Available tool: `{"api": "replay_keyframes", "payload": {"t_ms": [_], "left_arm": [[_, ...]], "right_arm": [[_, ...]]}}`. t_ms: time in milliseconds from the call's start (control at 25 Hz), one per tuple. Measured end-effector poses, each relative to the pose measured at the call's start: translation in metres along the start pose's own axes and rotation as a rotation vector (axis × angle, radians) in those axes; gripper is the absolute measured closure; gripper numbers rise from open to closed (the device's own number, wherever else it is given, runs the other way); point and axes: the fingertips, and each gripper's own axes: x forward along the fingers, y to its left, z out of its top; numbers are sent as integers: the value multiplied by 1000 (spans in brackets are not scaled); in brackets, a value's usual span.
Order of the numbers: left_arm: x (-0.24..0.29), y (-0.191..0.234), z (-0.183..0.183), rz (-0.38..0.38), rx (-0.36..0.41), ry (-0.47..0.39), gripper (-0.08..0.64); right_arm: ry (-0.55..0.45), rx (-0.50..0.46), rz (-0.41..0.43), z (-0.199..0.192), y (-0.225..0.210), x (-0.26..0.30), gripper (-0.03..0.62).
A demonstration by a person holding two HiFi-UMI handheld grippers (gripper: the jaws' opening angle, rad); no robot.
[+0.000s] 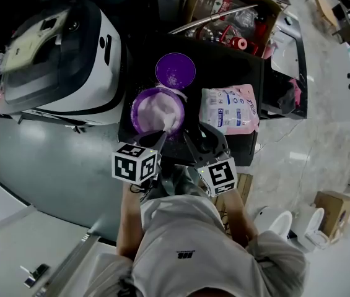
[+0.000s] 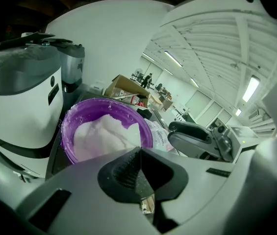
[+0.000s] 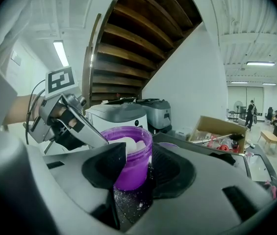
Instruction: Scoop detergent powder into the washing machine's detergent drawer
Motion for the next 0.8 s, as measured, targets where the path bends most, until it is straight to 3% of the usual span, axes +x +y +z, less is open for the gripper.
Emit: {"api": "replay_keyframes", "payload": {"t_ms": [400, 800], "left_arm": [[-13, 4, -2, -19, -97, -94, 543], [-25, 14, -2, -118, -125, -185, 543]], "right_arm": [[8, 4, -2, -8, 16, -1, 428], [2, 17, -86, -10, 31, 8, 428]]}}
